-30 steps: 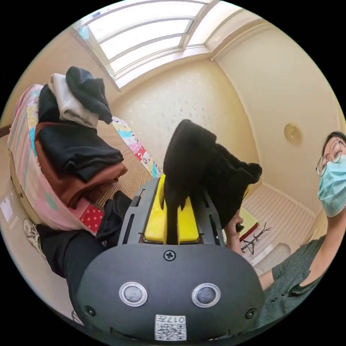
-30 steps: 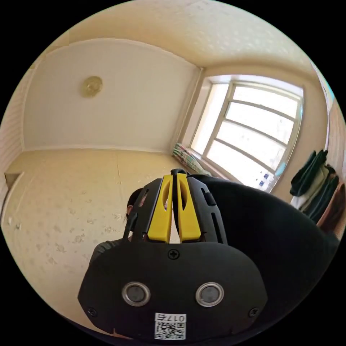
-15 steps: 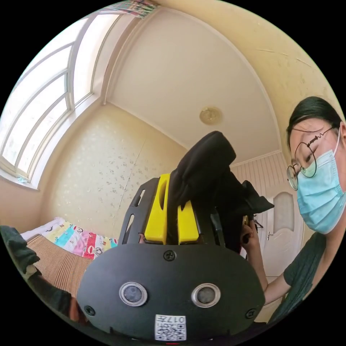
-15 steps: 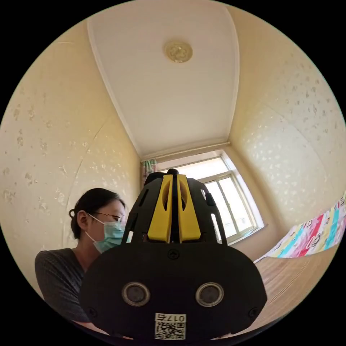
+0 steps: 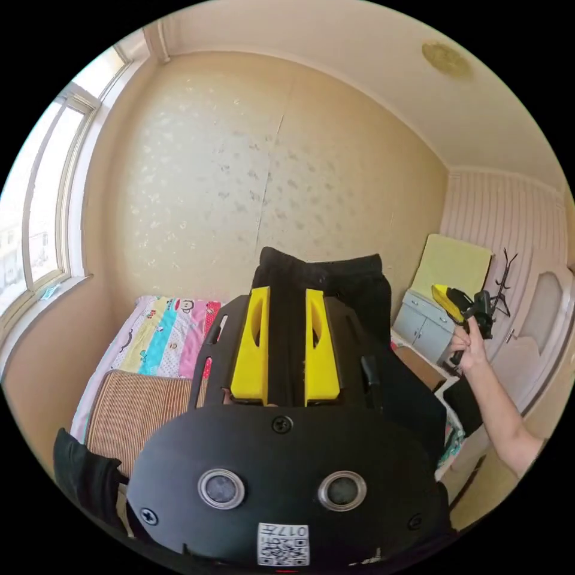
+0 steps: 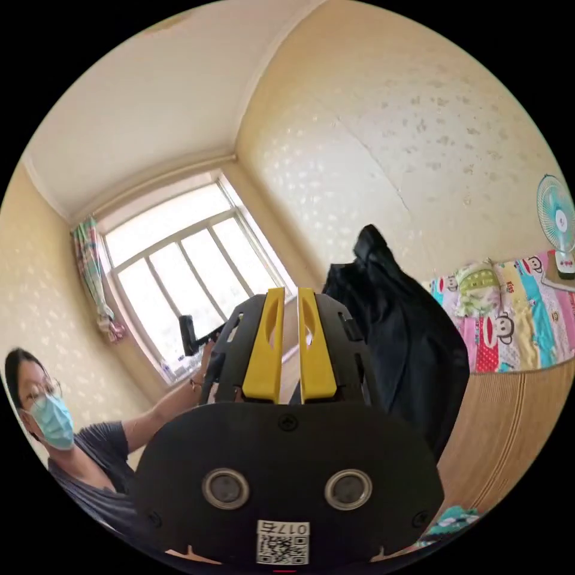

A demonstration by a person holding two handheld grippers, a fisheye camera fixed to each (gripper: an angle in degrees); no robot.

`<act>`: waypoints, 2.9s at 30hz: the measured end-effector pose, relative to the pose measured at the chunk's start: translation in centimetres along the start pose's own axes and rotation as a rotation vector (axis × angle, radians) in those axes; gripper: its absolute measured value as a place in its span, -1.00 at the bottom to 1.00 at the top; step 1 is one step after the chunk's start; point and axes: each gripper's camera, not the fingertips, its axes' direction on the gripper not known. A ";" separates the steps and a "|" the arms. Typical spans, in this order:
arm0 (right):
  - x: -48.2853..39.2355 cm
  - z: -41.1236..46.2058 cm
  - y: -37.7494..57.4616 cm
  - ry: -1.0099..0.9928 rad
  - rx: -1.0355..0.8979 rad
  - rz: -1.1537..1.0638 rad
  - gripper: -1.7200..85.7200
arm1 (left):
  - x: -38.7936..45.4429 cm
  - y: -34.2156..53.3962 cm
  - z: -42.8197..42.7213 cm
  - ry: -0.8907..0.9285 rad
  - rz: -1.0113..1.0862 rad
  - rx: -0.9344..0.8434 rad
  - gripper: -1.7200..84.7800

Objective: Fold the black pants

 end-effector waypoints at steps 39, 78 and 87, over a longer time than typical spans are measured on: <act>-7.4 19.8 61.0 -0.203 -0.783 0.692 -0.93 | -6.0 39.9 -2.5 0.279 -0.385 -0.861 -0.97; -22.2 -11.4 56.9 0.378 0.107 0.746 -0.93 | -2.3 32.4 3.4 0.354 0.069 -0.757 -0.82; -30.7 -11.5 52.1 0.380 -0.011 0.571 -0.93 | -2.9 39.6 8.9 0.392 -0.103 -0.758 -0.98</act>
